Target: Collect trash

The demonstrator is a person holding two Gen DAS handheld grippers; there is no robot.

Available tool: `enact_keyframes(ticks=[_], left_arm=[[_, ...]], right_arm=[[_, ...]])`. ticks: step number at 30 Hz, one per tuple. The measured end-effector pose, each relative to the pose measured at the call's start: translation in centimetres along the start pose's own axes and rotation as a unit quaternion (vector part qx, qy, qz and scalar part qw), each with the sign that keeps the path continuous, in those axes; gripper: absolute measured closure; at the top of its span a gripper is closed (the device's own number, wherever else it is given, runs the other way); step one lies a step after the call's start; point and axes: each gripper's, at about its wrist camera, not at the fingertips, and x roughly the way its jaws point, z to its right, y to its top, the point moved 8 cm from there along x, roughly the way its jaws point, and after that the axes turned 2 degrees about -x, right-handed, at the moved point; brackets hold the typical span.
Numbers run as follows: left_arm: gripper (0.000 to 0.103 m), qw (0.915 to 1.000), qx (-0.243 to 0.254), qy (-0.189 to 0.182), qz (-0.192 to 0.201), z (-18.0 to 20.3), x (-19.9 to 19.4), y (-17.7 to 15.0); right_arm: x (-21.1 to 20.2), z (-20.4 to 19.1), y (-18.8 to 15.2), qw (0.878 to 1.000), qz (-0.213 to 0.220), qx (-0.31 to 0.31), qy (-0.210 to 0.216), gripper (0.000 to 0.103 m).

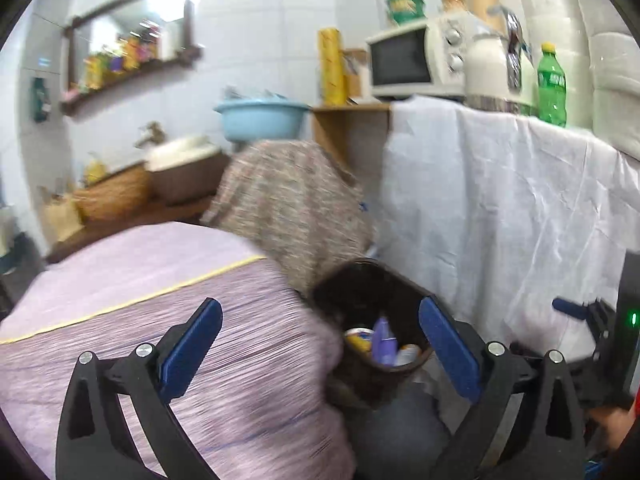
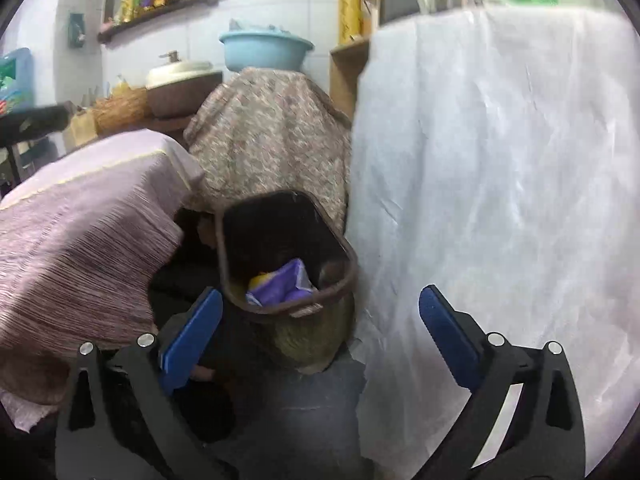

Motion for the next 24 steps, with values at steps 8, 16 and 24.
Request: enact_keyframes(ticks=[8,16,24], left_arm=[[0.005,0.9904,-0.041,0.117,0.06,-6.1,-9.7,-3.4],[0.005,0.9671,-0.104,0.213,0.093,-8.3,-16.4,-7.2],[0.005,0.966,-0.148,0.191,0.091,-7.7,-18.6,-9.6]], right_arm=[[-5.8,-7.8,4.0,0.994,0.071,-0.045,0.066,0.006],[-12.8,-13.9,5.0,0.981,0.129,-0.055,0.134,0.006],[-17.0,-14.9,2.6,0.974,0.153,-0.053,0.157,0.006]])
